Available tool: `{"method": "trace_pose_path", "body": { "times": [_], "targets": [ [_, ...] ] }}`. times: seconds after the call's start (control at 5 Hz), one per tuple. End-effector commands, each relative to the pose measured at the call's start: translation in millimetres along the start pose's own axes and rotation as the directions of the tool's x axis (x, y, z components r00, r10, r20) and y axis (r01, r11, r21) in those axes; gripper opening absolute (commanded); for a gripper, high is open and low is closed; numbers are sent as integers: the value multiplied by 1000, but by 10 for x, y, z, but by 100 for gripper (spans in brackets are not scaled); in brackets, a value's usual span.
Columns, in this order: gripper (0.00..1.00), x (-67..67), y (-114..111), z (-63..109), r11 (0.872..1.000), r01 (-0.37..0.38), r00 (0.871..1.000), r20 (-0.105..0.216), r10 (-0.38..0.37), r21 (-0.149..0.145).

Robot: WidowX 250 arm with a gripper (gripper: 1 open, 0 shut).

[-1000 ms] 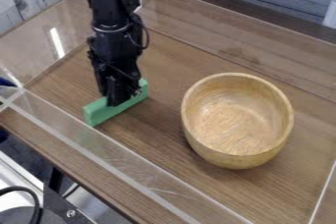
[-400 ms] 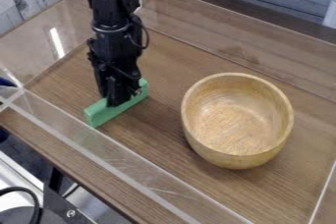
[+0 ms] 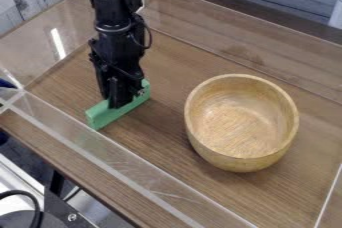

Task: Remove the green block from inside the brown bowl and put it on the table

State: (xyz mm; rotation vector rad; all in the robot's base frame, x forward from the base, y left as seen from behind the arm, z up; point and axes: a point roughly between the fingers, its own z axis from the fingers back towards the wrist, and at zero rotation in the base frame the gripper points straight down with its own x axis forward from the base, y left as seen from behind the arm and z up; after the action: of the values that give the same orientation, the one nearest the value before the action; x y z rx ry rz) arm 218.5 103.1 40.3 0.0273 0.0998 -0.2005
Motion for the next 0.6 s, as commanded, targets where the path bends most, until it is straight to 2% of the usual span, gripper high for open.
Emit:
{"method": "trace_pose_path", "body": {
  "times": [0.0,0.4],
  "targets": [
    [0,57,81,74,1000,-25,999,29,24,15],
    [0,96,98,93,999,-35,999,37,35,10]
  ]
}}
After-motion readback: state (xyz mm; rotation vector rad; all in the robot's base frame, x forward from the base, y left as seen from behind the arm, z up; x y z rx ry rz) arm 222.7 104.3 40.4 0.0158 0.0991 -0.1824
